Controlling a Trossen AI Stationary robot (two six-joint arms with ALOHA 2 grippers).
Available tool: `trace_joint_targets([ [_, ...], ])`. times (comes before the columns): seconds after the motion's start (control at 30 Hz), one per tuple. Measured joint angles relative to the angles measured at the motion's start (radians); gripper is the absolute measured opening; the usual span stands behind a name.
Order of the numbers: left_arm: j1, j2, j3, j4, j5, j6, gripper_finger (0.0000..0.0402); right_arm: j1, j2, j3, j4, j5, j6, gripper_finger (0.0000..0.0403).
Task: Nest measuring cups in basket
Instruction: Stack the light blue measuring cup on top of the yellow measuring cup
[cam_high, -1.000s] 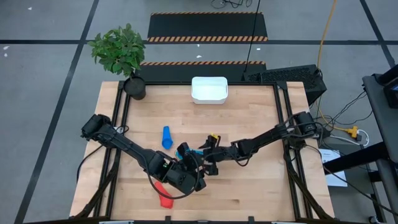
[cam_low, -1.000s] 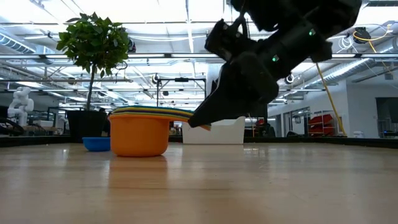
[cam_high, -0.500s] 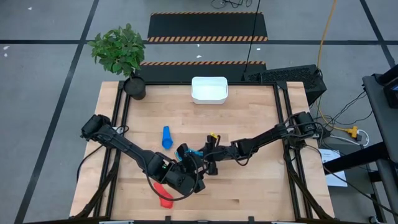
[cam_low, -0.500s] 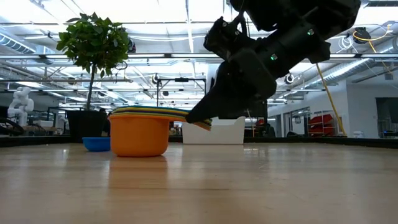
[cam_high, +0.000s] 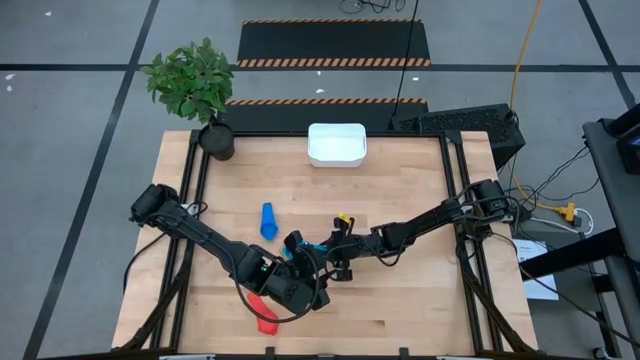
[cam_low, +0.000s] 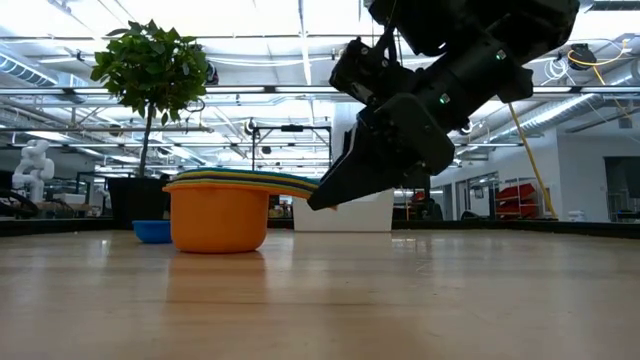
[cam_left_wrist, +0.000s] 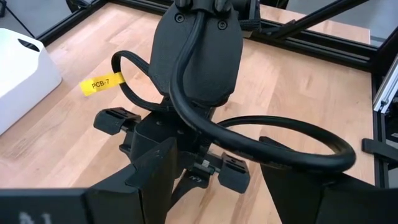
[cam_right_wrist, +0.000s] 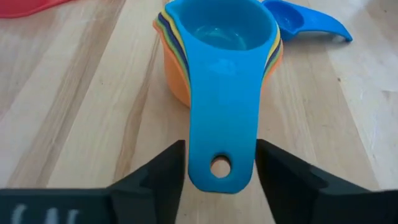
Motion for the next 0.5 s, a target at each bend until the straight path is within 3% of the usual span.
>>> trace_joint_targets([
  [0.17, 0.000, 0.000, 0.000, 0.007, 0.000, 0.000, 0.0227, 0.000, 0.000, 0.000, -0.001, 0.000, -0.008, 0.0223],
  [0.27, 0.000, 0.000, 0.000, 0.007, 0.000, 0.000, 0.0227, 0.000, 0.000, 0.000, -0.001, -0.010, -0.028, 0.0229],
  [0.5, 0.000, 0.000, 0.000, 0.008, 0.000, 0.000, 0.0227, -0.015, 0.000, 0.000, -0.001, -0.050, -0.033, 0.0173],
])
